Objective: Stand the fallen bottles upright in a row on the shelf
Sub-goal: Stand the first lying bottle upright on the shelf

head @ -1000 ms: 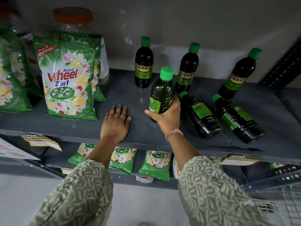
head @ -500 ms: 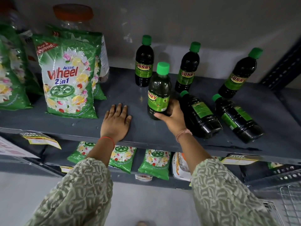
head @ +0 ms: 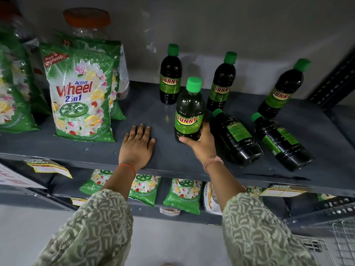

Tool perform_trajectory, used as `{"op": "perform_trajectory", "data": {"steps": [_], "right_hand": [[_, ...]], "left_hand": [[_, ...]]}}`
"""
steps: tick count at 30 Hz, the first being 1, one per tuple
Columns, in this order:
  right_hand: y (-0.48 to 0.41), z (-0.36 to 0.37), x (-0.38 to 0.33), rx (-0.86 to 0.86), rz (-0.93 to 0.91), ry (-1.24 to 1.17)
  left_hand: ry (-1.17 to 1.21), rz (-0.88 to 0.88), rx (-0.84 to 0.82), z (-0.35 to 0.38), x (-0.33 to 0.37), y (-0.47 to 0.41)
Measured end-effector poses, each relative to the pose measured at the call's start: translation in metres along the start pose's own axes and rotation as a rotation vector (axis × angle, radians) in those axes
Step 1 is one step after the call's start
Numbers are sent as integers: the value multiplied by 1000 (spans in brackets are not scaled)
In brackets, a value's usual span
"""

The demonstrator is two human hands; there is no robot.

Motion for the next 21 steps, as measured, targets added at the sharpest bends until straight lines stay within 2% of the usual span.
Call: {"op": "perform_trajectory", "data": {"steps": [3,7,21], "right_hand": [[0,2,1,-73,-13,57],[3,-3,-1,15,-38,55],[66,-7,-1,54,-54,268]], "left_hand": [[8,-1,4,-2,1,-1],[14,-5,1,-2,1,0],[26,74,-40,0,7,5]]}}
Point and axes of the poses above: each hand's wrist, its own y-axis away from the middle knuckle, its own z-axis out of the palm, x = y × z, the point moved 7 cm from there along -y, towards the middle knuckle, and after that the axes turned 2 degrees about z, right-handed, at the moved point
